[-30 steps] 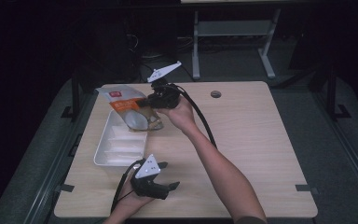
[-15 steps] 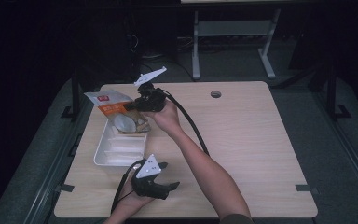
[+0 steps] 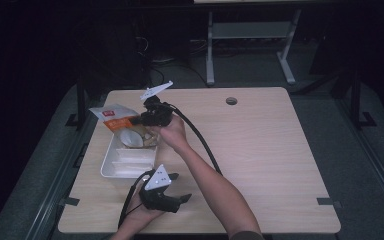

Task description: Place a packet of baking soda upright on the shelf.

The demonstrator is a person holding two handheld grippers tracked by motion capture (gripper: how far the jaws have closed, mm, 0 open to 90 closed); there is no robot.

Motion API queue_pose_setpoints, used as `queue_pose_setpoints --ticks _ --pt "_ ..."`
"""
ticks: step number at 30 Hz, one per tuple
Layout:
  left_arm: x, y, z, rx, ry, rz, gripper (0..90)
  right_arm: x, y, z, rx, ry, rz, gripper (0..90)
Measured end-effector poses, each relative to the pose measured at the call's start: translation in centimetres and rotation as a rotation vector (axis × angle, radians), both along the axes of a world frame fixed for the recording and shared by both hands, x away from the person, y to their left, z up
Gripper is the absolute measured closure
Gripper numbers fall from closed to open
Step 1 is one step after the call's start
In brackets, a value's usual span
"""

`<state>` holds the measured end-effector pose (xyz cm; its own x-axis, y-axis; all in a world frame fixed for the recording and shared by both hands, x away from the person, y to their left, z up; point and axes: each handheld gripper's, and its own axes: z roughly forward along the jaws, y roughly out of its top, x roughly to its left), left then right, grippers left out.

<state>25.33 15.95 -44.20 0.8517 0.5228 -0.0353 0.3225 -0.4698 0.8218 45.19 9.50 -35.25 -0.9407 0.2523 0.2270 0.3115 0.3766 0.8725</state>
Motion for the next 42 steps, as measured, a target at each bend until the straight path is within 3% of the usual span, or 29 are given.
queue_pose_setpoints --ticks 6,13,14,16,17,20,21,22,26,32,36,37,42 --pt "0.0 0.0 0.0 -0.005 0.002 0.001 20.4 0.2 0.1 -1.7 0.037 0.026 -0.012 89.6" --pt "0.0 0.0 0.0 -0.003 0.000 0.004 20.4 -0.1 0.2 -2.2 0.023 0.009 -0.020 87.7" --pt "0.0 0.0 0.0 -0.002 0.000 0.003 20.4 0.0 -0.1 -2.3 0.020 0.010 -0.026 81.6" --pt "0.0 0.0 0.0 -0.003 0.000 0.003 20.4 0.0 -0.2 -2.3 0.012 0.020 -0.020 80.3" --pt "0.0 -0.1 0.0 -0.002 -0.001 0.000 20.4 0.0 -0.3 -2.4 -0.030 0.022 -0.014 76.9" --pt "0.0 -0.1 0.0 -0.002 0.000 0.001 20.4 -0.1 -0.4 -2.7 -0.067 0.034 -0.003 74.8" --pt "0.0 -0.1 0.0 0.000 0.000 0.000 20.3 -0.3 -0.5 -3.1 -0.114 0.029 0.004 74.5" --pt "0.0 -0.1 0.0 0.000 0.000 0.000 20.4 -0.3 -0.5 -3.1 -0.114 0.029 0.004 74.5" --pt "0.0 -0.2 -0.1 0.000 0.002 -0.001 20.4 -0.6 -0.8 -4.4 -0.191 0.022 0.017 76.0" --pt "0.0 -0.2 -0.1 -0.001 -0.001 0.004 20.4 -0.6 -0.9 -5.2 -0.210 0.032 0.016 80.2" --pt "0.0 -0.2 -0.1 0.000 -0.001 0.003 20.4 -0.7 -0.8 -5.4 -0.232 0.010 0.009 82.9" --pt "0.0 -0.2 -0.1 0.001 0.000 0.003 20.4 -0.8 -0.7 -5.7 -0.259 -0.008 0.004 84.0" --pt "-0.1 -0.4 -0.1 0.006 -0.003 -0.004 20.4 -0.8 -1.0 -6.6 -0.249 0.002 -0.009 84.6"
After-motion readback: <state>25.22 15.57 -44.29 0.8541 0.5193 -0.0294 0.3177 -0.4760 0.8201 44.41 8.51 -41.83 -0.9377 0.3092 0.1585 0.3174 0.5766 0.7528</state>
